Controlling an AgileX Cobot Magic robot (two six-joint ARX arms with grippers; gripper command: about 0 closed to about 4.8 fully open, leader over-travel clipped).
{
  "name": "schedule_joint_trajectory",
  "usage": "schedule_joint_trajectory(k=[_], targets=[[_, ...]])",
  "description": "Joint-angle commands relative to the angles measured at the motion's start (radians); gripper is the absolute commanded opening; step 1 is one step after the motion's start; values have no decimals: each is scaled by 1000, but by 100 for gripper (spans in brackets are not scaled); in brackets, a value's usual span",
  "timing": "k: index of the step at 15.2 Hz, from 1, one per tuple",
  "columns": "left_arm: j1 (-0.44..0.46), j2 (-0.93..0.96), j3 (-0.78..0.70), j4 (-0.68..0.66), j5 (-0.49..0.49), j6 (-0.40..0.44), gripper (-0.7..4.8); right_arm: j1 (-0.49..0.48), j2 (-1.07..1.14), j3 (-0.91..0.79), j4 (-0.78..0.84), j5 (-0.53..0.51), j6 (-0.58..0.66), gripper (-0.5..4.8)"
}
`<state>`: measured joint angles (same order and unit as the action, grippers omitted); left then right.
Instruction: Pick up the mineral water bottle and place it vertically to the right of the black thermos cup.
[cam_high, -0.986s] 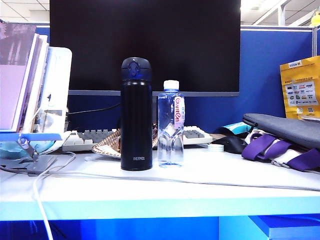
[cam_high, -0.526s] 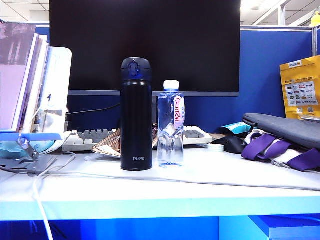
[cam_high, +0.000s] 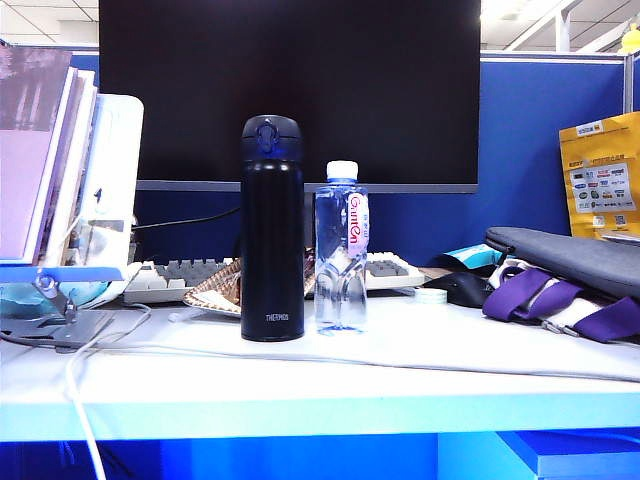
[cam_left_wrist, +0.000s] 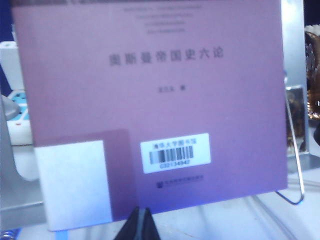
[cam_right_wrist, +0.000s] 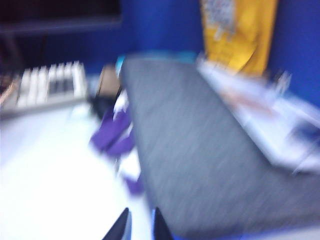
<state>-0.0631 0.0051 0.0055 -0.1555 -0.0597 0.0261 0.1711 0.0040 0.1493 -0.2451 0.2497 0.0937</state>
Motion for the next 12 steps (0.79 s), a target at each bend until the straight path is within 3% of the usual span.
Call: schedule_joint_trajectory(k=[1,9,12], targets=[[2,-3,0,-11,-3,0,-5,-8,-1,-55,7,-59,39,66],[2,-3,0,-11,-4,0,-5,-14,-1,-116,-5,-180,0,66],[2,-3,0,-11,-4,0,-5,-18,-1,-116,-5,-177,3,63]])
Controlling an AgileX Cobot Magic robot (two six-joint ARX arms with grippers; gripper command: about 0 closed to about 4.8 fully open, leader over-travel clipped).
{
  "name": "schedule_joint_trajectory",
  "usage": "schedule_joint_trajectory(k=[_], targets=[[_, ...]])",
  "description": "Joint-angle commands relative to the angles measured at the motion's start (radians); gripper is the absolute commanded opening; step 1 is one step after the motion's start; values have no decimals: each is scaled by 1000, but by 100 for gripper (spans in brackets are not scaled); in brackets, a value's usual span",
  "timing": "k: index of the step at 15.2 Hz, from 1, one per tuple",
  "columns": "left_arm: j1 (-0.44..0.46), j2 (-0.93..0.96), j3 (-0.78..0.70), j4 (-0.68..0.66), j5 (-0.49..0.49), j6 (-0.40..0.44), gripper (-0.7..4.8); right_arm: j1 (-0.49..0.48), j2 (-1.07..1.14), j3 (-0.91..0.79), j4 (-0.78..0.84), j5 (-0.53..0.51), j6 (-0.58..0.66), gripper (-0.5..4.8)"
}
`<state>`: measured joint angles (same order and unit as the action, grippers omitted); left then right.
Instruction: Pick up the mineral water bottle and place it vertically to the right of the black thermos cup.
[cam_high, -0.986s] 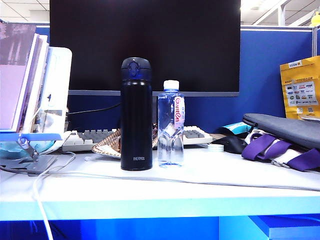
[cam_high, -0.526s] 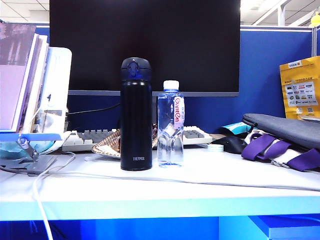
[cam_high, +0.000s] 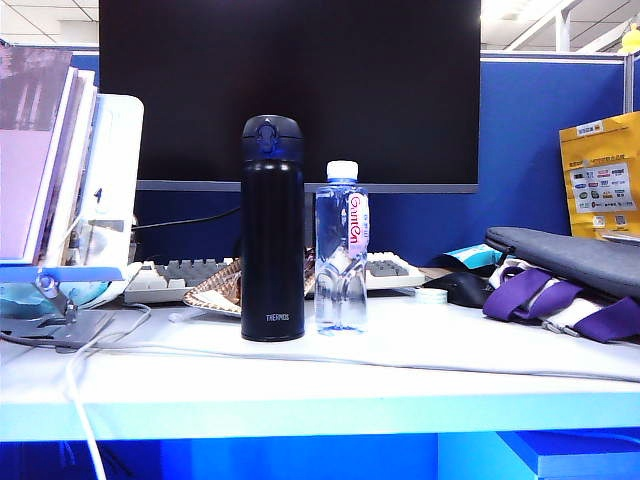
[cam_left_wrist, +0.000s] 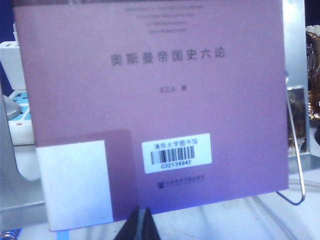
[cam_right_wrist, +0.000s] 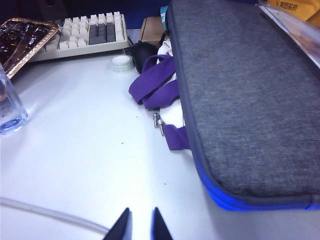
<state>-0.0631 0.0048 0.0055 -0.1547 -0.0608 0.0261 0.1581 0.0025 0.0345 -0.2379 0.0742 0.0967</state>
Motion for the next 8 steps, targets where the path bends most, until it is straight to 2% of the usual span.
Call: schedule_joint_trajectory(k=[1,8], targets=[[2,-3,0,-12,-3,0,-5,-10,0,-1,-10,-2,5,63],[2,-3,0,-12,-3,0,-5,-10,0,-2,-5,-2,5,63]])
